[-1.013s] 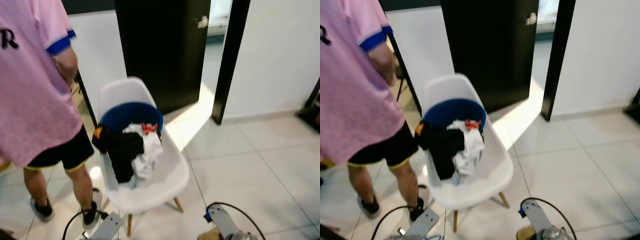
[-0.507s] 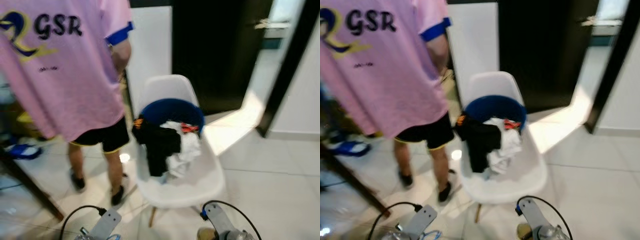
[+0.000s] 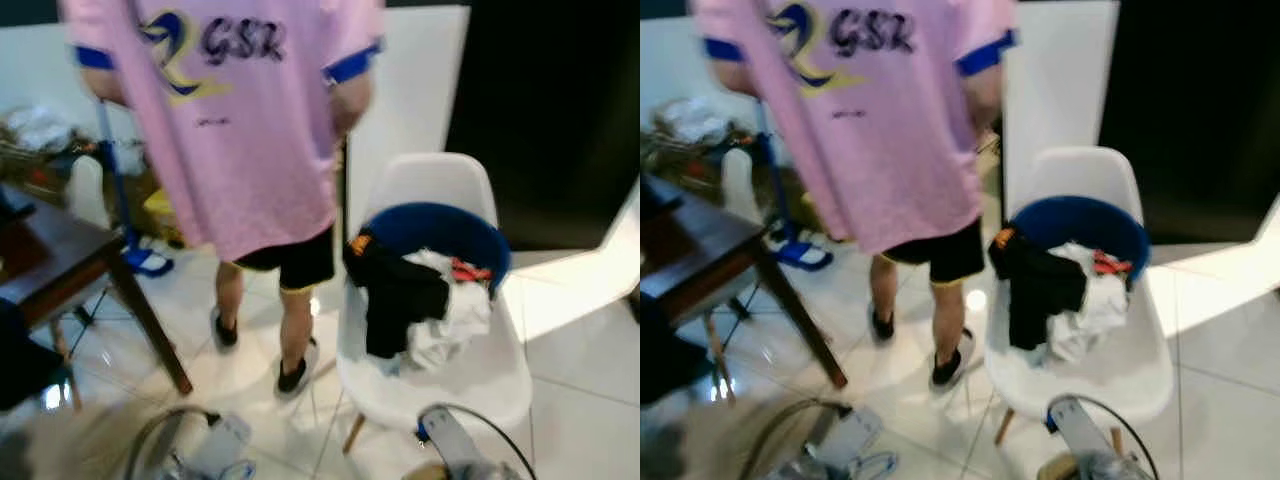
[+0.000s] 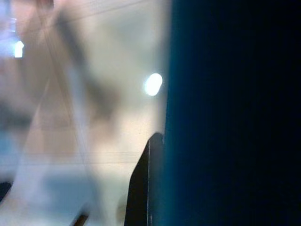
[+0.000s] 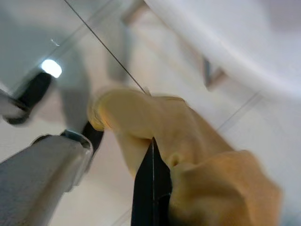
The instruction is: Hang hanger
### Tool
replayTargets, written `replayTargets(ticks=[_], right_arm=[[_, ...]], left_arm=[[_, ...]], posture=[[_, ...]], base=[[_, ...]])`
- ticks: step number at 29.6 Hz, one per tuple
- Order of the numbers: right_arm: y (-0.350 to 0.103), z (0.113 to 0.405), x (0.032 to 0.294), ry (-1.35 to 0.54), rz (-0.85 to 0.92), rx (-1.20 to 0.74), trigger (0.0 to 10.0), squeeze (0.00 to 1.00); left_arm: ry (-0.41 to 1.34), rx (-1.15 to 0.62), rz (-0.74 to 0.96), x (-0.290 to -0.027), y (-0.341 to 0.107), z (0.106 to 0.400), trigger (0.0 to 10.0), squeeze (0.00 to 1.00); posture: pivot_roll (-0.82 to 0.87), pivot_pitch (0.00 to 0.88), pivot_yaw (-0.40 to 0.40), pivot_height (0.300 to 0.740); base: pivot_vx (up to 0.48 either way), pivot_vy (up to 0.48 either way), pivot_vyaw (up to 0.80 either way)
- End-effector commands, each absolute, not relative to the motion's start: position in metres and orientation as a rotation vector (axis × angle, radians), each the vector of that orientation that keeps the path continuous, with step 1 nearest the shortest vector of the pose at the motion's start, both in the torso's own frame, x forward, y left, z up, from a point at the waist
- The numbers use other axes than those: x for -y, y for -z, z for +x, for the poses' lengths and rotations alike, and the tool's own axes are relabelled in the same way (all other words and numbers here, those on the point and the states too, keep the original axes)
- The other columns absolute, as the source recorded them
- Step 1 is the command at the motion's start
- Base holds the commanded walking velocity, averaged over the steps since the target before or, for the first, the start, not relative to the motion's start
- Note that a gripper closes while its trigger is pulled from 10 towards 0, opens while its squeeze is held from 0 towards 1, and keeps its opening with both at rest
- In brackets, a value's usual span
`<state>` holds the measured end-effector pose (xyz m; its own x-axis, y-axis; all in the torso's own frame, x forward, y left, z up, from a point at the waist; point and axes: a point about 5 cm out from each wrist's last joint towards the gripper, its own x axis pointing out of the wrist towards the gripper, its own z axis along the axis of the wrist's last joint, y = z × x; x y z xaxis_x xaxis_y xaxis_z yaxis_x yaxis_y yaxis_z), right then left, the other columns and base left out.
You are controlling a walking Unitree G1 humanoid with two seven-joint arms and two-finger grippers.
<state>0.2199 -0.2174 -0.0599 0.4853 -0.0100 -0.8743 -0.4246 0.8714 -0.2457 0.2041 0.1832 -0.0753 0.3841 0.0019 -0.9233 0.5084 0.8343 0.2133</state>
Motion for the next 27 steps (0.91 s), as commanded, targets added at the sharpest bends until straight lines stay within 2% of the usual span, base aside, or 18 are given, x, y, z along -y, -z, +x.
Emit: replayTargets(ticks=[1,8,12,13,14,17,23,24,26,27], right_arm=[[0.063,0.215,0.218,-0.264,-0.461,-1.063,10.0,0.0],[0.063,0.215,0.218,-0.255,-0.459,-1.056,10.0,0.0],[0.063,0.215,0.218,-0.198,-0.395,-1.005,10.0,0.0],[0.061,0.216,0.215,-0.129,-0.28,-0.913,10.0,0.0],[0.061,0.216,0.215,-0.129,-0.28,-0.913,10.0,0.0],[0.058,0.219,0.213,-0.084,-0.172,-0.797,10.0,0.0],[0.054,0.221,0.21,-0.093,-0.11,-0.721,10.0,0.0],[0.021,0.258,0.221,-0.14,-0.079,-0.572,10.0,0.0],[0.021,0.258,0.221,-0.14,-0.079,-0.572,10.0,0.0],[-0.011,0.285,0.227,-0.199,-0.067,-0.445,10.0,0.0]], left_arm=[[0.345,-1.153,0.509,-0.182,0.078,0.2,10.0,0.0],[0.323,-1.144,0.504,-0.183,0.078,0.2,10.0,0.0],[0.239,-1.111,0.424,-0.184,0.078,0.199,10.0,0.0],[0.155,-1.042,0.321,-0.183,0.078,0.199,10.0,0.0],[0.155,-1.042,0.321,-0.183,0.078,0.199,10.0,0.0],[0.066,-0.907,0.182,-0.182,0.075,0.203,10.0,0.0],[0.026,-0.805,0.109,-0.181,0.07,0.205,10.0,0.0],[0.018,-0.622,0.087,-0.192,0.038,0.246,10.0,0.0],[0.018,-0.622,0.087,-0.192,0.038,0.246,10.0,0.0],[0.026,-0.469,0.084,-0.2,0.007,0.276,10.0,0.0]], posture=[[-0.05,0.0,0.038,0.74],[-0.05,0.0,0.038,0.74],[-0.05,0.0,0.041,0.74],[-0.05,0.0,0.042,0.74],[-0.05,0.0,0.042,0.74],[-0.05,0.0,0.042,0.74],[-0.04,0.0,0.038,0.74],[-0.03,0.0,0.036,0.74],[-0.03,0.0,0.036,0.74],[-0.03,0.0,0.037,0.74]], base=[[0.0,0.0,0.76],[0.0,0.0,0.76],[0.0,0.0,0.73],[0.0,0.0,0.0],[0.0,0.0,0.0],[0.0,0.0,0.0],[0.0,0.0,0.07],[0.0,0.0,0.66],[0.0,0.0,0.66],[0.0,0.0,0.65]])
